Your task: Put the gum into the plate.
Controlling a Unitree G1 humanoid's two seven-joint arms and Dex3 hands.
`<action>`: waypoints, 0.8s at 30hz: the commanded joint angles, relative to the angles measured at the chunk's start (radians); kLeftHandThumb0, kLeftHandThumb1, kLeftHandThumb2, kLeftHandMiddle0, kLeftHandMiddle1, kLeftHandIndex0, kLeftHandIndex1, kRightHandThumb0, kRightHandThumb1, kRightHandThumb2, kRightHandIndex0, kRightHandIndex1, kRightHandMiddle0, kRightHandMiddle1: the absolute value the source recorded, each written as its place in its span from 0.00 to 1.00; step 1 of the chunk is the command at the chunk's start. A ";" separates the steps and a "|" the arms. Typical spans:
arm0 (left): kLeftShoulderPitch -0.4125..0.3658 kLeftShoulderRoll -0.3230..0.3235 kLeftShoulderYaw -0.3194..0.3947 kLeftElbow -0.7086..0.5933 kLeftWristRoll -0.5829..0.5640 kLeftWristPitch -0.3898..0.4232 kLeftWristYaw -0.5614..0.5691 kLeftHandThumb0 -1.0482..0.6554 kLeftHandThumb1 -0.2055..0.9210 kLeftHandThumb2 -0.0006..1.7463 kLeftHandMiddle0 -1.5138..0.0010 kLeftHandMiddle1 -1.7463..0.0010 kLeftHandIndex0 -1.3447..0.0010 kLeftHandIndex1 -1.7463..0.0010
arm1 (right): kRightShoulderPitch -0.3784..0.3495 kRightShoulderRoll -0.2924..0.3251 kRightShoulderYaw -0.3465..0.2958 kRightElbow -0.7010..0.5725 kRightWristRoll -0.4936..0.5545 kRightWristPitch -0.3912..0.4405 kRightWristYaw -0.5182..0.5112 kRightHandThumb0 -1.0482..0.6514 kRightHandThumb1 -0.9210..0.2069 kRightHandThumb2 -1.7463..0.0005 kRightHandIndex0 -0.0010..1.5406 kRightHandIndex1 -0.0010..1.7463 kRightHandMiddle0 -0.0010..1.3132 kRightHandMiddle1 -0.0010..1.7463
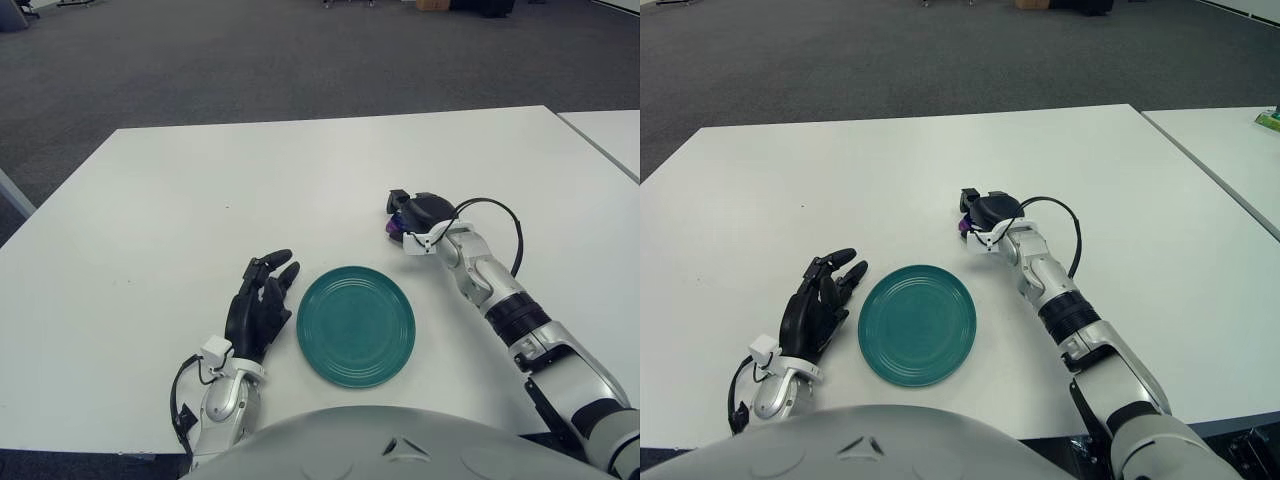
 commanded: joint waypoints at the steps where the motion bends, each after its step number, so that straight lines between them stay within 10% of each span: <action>1: -0.012 0.005 0.007 0.000 -0.007 0.000 -0.004 0.07 1.00 0.48 0.68 0.80 0.86 0.42 | 0.031 0.007 0.008 0.037 0.019 -0.019 -0.038 0.38 0.25 0.48 0.53 1.00 0.29 1.00; 24: -0.024 0.015 0.016 0.001 -0.018 0.016 -0.008 0.07 1.00 0.49 0.68 0.80 0.86 0.42 | -0.002 0.019 0.051 0.154 0.016 -0.108 -0.204 0.37 0.35 0.40 0.66 1.00 0.35 1.00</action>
